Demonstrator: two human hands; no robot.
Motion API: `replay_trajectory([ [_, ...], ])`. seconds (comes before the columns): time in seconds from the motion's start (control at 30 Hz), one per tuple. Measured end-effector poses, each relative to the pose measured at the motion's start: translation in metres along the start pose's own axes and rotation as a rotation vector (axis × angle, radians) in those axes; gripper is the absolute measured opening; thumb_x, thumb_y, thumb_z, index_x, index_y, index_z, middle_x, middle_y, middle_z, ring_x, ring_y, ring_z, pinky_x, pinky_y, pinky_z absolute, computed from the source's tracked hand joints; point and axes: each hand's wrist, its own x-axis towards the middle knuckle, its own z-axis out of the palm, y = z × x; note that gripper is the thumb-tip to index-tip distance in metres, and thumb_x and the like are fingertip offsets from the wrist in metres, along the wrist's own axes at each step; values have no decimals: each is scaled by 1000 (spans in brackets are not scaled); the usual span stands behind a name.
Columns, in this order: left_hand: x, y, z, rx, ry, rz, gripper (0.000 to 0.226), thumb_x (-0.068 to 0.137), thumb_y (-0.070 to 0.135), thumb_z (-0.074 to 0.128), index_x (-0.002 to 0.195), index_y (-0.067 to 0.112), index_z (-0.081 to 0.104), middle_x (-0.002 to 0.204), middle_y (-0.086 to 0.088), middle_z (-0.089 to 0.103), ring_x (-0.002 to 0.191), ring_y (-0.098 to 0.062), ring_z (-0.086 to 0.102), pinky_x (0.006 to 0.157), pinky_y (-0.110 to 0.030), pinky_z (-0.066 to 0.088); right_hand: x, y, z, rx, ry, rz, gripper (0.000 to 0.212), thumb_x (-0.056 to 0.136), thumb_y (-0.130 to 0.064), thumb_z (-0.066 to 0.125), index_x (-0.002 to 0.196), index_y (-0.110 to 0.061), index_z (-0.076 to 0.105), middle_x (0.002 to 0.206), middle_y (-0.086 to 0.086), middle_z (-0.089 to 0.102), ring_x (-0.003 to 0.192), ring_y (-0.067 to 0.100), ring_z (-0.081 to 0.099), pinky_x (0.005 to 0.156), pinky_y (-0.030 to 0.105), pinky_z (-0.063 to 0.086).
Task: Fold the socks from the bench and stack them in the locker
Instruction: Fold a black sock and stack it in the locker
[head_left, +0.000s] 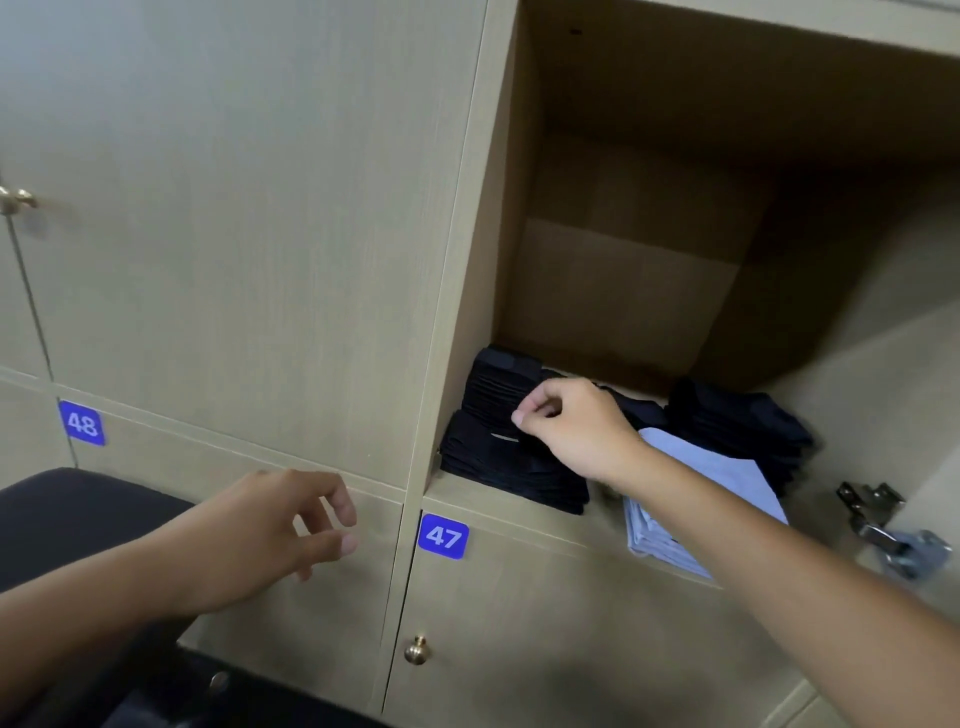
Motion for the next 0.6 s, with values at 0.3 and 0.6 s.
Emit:
replay_trajectory([
  [0.3,-34,-10,-21,78,36,-62,6,94,34,71,95,30,66,79,13,75,70,-7,73,79,-30,58,-56,-36,22,41,-169,-175,9,91,-32,69,85,-26,72,84,-10,71,69,-2,61,66,19,46],
  [0.6,-90,-41,-79,1,331,-216,9,95,28,71,98,20,69,85,3,78,72,-20,77,77,-42,59,-72,-83,67,56,-332,-372,6,91,-34,71,96,-31,68,86,-15,68,78,-3,60,67,9,45],
])
